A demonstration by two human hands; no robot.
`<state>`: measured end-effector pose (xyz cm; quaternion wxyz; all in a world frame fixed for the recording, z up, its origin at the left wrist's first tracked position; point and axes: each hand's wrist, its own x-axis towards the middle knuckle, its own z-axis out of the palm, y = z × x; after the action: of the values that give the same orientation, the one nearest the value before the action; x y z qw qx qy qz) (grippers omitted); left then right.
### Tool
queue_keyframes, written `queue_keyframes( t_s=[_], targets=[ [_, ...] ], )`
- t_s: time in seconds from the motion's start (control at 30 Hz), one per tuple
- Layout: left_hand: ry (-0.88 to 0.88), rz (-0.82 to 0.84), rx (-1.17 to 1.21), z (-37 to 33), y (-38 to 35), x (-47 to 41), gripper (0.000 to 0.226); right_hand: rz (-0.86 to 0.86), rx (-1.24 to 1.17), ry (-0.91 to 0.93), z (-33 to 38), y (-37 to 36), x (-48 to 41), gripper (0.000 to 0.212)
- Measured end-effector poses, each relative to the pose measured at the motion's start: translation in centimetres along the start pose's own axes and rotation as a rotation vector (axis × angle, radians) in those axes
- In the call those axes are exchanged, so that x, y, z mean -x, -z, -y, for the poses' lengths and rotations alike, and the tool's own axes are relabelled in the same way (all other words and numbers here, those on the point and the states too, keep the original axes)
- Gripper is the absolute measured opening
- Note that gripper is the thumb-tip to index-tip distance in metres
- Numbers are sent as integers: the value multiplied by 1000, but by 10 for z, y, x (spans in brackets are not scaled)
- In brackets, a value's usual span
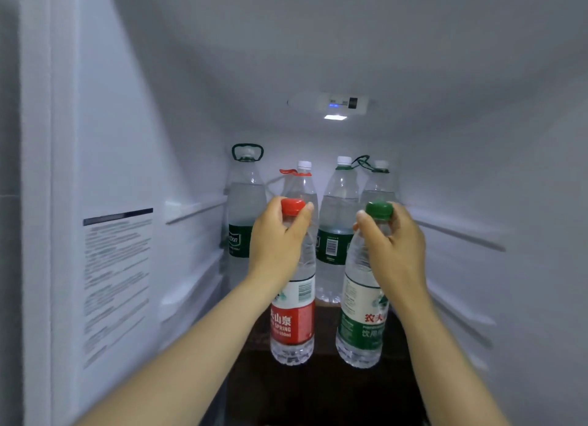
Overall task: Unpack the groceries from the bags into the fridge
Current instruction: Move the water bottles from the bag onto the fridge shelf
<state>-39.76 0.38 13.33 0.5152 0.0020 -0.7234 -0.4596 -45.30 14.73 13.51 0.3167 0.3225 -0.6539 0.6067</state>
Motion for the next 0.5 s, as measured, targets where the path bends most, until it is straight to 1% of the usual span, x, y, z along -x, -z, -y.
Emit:
queue_keyframes(
  t_s=[0.17,0.3,0.4,0.5],
  targets=[
    [30,-19,-32,25,-14,-7,25,45,88,-43,-33,-13,-9,13],
    [18,-9,-55,32,-19,-10,26,6,92,-70,-48,-19,-15,13],
    [17,11,-67,36,-23,-13,29,15,81,-86,-55,-25,-19,12],
    [10,31,-50,41,-25,-9,25,-4,95,-63,-60,-27,-17,13]
  ],
)
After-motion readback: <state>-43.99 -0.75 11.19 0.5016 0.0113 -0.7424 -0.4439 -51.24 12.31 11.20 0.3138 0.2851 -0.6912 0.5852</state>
